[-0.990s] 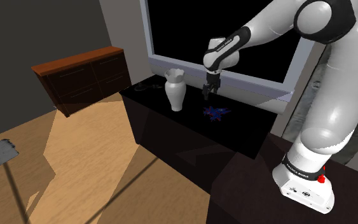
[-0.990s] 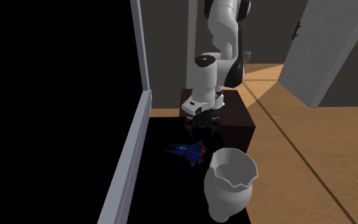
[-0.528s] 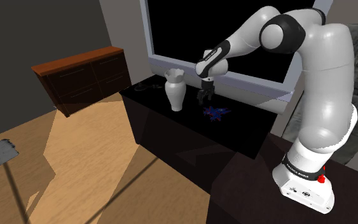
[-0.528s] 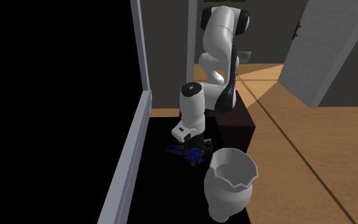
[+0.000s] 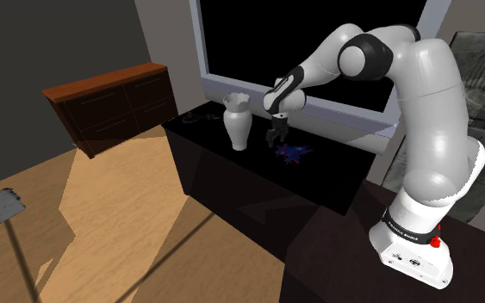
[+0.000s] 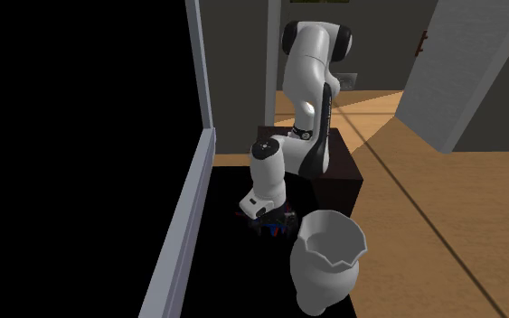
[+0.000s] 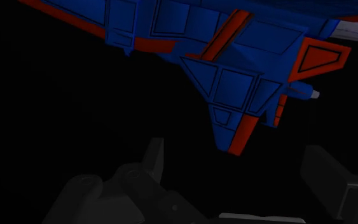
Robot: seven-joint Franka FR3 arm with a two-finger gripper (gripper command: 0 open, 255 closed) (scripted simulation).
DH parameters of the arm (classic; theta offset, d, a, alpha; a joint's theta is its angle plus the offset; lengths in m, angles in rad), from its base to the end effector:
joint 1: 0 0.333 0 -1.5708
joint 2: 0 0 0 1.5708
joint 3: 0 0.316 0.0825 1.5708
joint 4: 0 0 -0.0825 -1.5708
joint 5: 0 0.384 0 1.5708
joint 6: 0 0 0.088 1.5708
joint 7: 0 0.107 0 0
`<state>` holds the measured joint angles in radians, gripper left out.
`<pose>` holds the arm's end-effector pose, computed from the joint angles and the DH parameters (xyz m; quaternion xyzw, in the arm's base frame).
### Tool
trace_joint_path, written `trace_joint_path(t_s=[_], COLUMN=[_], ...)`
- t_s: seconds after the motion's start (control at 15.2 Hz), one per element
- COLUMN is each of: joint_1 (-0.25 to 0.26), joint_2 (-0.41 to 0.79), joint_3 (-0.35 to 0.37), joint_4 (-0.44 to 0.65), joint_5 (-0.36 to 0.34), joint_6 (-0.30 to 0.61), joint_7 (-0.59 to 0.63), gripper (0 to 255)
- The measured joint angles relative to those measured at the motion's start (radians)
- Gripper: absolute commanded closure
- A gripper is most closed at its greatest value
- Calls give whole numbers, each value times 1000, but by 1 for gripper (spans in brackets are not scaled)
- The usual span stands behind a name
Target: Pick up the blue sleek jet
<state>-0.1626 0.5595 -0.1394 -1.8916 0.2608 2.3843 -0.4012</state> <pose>0.6007 -0.1807 0.2040 -0.9976 0.0384 0.0091 0.0560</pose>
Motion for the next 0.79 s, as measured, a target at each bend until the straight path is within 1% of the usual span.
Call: trace_joint_path(t_s=[0.13, 0.2, 0.79], joint_1=[-2, -3, -4], joint_2=[20, 24, 29], joint_3=[4, 5, 5], joint_4=[4, 6, 9], joint_5=[5, 6, 7], joint_6=[16, 18, 20], joint_7=[-4, -5, -6], gripper=[0, 255, 255])
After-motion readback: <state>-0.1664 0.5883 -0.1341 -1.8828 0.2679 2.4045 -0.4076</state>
